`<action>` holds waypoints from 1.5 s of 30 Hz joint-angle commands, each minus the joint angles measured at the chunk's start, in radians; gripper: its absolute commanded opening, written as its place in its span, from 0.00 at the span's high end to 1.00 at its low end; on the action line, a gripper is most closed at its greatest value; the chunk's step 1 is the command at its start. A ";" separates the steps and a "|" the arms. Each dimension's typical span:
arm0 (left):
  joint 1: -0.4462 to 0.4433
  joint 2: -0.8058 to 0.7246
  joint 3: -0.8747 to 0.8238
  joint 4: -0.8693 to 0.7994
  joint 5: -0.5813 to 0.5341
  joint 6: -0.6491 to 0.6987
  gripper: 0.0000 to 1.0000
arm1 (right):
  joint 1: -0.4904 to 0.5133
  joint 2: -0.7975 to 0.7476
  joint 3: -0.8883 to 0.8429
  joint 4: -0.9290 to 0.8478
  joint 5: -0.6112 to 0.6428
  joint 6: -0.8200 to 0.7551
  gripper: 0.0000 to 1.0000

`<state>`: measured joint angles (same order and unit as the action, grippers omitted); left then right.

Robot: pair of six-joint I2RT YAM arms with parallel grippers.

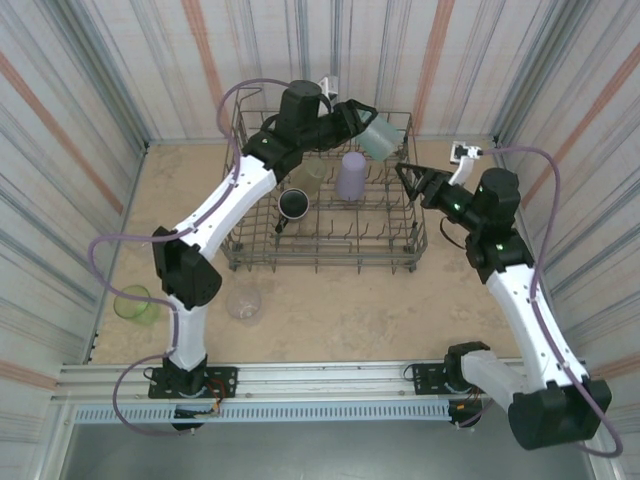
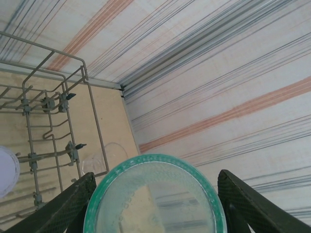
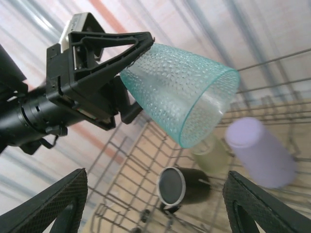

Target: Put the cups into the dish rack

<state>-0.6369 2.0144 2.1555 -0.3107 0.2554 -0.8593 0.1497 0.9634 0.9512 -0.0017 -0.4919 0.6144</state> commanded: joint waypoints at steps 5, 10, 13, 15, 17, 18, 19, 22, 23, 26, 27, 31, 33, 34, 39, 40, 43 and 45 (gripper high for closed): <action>-0.024 0.143 0.192 -0.065 -0.074 0.120 0.97 | -0.060 -0.174 -0.078 -0.236 0.183 -0.131 0.14; -0.036 0.221 0.275 -0.069 -0.122 0.157 0.97 | -0.126 -0.216 -0.108 -0.304 0.200 -0.134 0.01; -0.045 0.258 0.319 -0.078 -0.156 0.192 0.97 | -0.159 -0.221 -0.109 -0.348 0.189 -0.150 0.01; -0.051 0.276 0.336 -0.080 -0.180 0.215 0.97 | -0.182 -0.225 -0.110 -0.381 0.193 -0.161 0.01; -0.058 0.291 0.348 -0.082 -0.208 0.243 0.97 | -0.198 -0.234 -0.117 -0.407 0.199 -0.171 0.01; -0.062 0.296 0.354 -0.083 -0.224 0.259 0.97 | -0.205 -0.240 -0.123 -0.417 0.205 -0.173 0.01; -0.067 0.300 0.355 -0.084 -0.239 0.275 0.97 | -0.213 -0.248 -0.129 -0.423 0.208 -0.173 0.01; -0.083 0.314 0.356 -0.079 -0.291 0.334 0.97 | -0.232 -0.281 -0.163 -0.426 0.218 -0.176 0.01; -0.089 0.320 0.357 -0.078 -0.306 0.355 0.98 | -0.238 -0.293 -0.174 -0.427 0.223 -0.176 0.01; -0.106 0.340 0.362 -0.067 -0.351 0.406 0.99 | -0.255 -0.319 -0.193 -0.431 0.227 -0.185 0.01; -0.111 0.350 0.366 -0.063 -0.365 0.419 1.00 | -0.260 -0.325 -0.196 -0.435 0.229 -0.188 0.01; -0.121 0.408 0.419 -0.068 -0.379 0.443 1.00 | -0.275 -0.347 -0.208 -0.442 0.232 -0.193 0.01; -0.126 0.430 0.430 -0.065 -0.384 0.458 1.00 | -0.279 -0.355 -0.219 -0.443 0.231 -0.187 0.01; -0.131 0.436 0.429 -0.059 -0.400 0.474 1.00 | -0.279 -0.360 -0.226 -0.441 0.230 -0.186 0.01; -0.161 0.455 0.424 -0.023 -0.483 0.584 1.00 | -0.282 -0.380 -0.255 -0.439 0.245 -0.182 0.01; -0.167 0.458 0.423 -0.018 -0.501 0.597 1.00 | -0.283 -0.383 -0.259 -0.438 0.245 -0.183 0.01; -0.179 0.470 0.423 -0.006 -0.529 0.635 1.00 | -0.285 -0.390 -0.266 -0.438 0.249 -0.189 0.01; -0.184 0.476 0.424 -0.004 -0.554 0.660 1.00 | -0.288 -0.392 -0.267 -0.438 0.251 -0.197 0.01</action>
<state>-0.8078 2.4783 2.5477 -0.3759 -0.2268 -0.2768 -0.1284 0.5846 0.6960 -0.4294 -0.2573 0.4519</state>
